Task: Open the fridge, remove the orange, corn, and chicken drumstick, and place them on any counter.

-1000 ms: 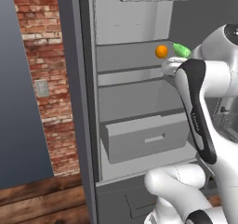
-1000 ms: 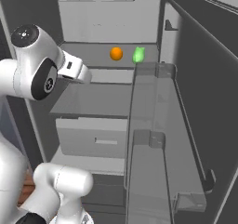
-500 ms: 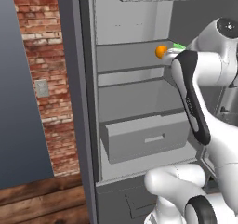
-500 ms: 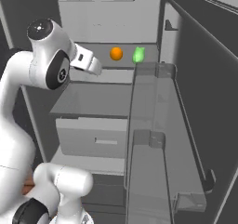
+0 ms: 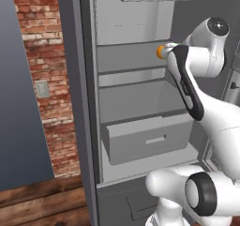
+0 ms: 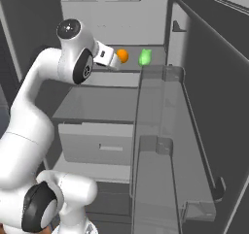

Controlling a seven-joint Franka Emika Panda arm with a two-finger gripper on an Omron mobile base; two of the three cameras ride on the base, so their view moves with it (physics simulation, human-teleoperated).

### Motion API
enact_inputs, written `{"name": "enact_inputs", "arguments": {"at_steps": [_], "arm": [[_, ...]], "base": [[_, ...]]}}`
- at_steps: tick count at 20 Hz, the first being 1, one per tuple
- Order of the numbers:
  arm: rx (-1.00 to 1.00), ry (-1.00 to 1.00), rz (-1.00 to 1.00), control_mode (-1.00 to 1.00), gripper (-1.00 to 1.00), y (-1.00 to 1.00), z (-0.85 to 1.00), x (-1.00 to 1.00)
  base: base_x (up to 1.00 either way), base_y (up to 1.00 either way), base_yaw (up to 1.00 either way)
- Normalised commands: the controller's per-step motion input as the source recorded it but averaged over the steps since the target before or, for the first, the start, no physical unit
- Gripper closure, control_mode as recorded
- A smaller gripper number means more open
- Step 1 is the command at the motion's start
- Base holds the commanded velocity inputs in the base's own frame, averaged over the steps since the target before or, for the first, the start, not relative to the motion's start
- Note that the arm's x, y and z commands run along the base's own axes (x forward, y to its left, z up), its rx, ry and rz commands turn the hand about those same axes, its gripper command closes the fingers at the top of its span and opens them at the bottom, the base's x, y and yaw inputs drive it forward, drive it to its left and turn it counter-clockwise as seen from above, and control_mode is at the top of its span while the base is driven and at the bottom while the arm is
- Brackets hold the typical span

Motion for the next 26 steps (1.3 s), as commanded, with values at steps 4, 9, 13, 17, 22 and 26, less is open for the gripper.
{"name": "enact_inputs", "arguments": {"at_steps": [4,9,13,17,22,26], "arm": [[0.00,0.00,0.00,-1.00,-1.00,-0.11,0.00,0.67],[0.00,0.00,0.00,-1.00,-1.00,-0.02,0.00,0.53],[0.00,0.00,0.00,-1.00,-1.00,0.00,-0.03,0.37],[0.00,0.02,0.00,-1.00,-1.00,-0.08,-0.14,0.39],[-0.01,0.01,0.00,-1.00,-1.00,-0.01,-0.27,0.54],[0.00,0.03,0.00,-1.00,-1.00,-0.01,-0.21,0.61]], "base": [[0.00,0.00,0.00],[0.00,0.00,0.00],[0.00,0.00,0.00],[0.00,0.00,0.00],[0.00,0.00,0.00],[0.00,0.00,0.00]]}}
